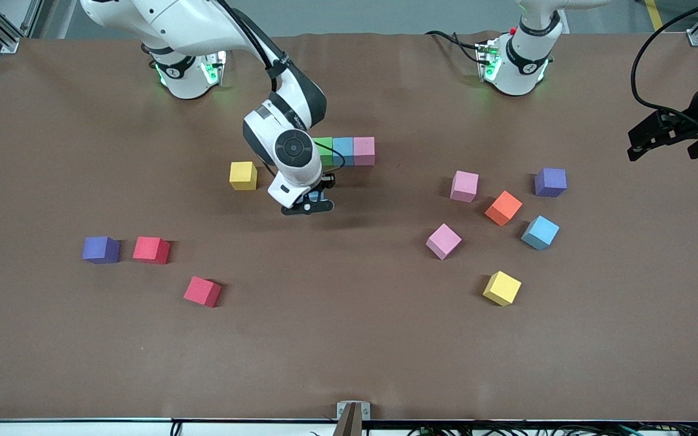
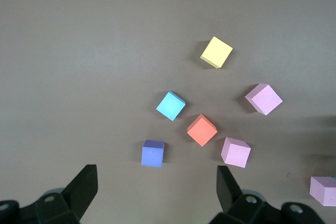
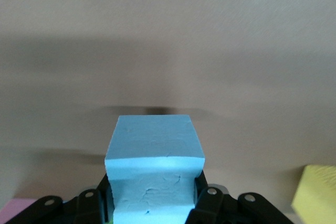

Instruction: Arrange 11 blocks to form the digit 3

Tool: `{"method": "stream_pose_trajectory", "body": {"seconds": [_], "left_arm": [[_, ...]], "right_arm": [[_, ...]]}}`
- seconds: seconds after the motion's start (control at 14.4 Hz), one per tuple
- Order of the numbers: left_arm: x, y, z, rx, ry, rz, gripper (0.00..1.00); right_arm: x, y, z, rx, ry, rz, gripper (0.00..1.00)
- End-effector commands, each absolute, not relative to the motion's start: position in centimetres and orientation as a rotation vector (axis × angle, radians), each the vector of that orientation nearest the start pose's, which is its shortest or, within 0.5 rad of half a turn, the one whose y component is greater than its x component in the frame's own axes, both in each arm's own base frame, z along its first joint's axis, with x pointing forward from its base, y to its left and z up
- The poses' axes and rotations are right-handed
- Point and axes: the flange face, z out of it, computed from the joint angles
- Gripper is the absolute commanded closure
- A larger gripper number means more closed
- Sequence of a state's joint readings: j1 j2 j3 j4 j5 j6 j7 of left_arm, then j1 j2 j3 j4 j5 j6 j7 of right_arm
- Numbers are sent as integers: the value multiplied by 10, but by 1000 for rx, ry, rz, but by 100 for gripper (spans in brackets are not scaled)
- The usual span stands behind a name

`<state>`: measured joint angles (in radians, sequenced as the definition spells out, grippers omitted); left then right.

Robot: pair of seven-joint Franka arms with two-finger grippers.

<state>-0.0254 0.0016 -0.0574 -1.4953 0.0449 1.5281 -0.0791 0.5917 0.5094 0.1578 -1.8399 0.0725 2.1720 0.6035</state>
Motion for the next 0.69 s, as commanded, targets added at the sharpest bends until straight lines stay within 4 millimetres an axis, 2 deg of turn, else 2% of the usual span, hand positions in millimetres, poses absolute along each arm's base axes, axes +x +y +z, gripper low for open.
{"method": "stream_pose_trajectory", "body": {"seconds": [0.0,0.28,0.62], "left_arm": [[547,-42,653,-3107,-3,-57,0],[547,-46,653,-3107,7,-53,0],[546,-48,653,-3108,11,-50,0]], "right_arm": [[454,434,243,-3095,-121,381,58],[446,440,240,-3102,-144,402,58],[437,445,227,-3115,-145,433,58]]}}
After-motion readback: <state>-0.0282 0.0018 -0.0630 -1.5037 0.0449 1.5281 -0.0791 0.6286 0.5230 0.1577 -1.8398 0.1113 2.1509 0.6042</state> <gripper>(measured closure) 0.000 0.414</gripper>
